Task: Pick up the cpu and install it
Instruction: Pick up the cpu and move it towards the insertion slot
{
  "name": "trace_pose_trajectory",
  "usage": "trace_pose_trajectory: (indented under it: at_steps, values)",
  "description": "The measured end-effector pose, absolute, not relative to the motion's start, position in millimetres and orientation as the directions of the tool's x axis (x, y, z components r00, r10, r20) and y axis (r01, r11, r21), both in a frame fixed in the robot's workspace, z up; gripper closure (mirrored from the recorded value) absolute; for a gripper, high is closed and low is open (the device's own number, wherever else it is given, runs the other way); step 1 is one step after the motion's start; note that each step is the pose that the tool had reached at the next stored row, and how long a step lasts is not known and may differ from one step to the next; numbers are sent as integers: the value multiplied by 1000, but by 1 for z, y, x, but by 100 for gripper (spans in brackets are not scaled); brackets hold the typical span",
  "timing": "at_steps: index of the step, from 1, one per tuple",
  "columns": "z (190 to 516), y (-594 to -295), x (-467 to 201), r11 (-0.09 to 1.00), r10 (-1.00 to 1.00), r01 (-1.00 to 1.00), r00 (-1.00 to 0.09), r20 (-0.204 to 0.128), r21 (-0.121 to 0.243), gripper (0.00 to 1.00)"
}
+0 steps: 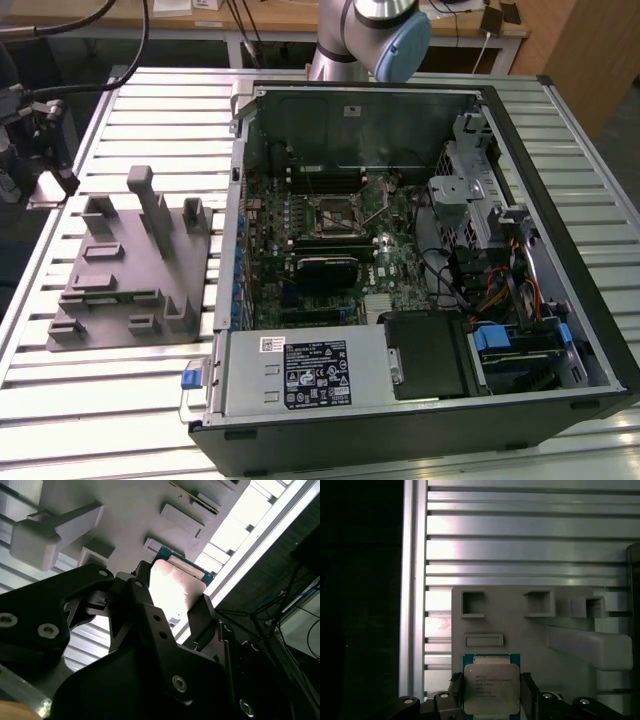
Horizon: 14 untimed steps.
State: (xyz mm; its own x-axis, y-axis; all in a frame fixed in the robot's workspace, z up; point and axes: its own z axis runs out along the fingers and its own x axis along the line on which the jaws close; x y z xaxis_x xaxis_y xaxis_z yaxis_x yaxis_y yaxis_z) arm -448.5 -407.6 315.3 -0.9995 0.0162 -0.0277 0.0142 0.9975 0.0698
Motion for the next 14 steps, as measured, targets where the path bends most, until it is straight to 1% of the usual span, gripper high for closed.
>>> trace_pose_trajectory:
  at_steps: [14]
  values:
    - [360, -408, -449, 997, 16, 14, -999, -29, 70, 46]
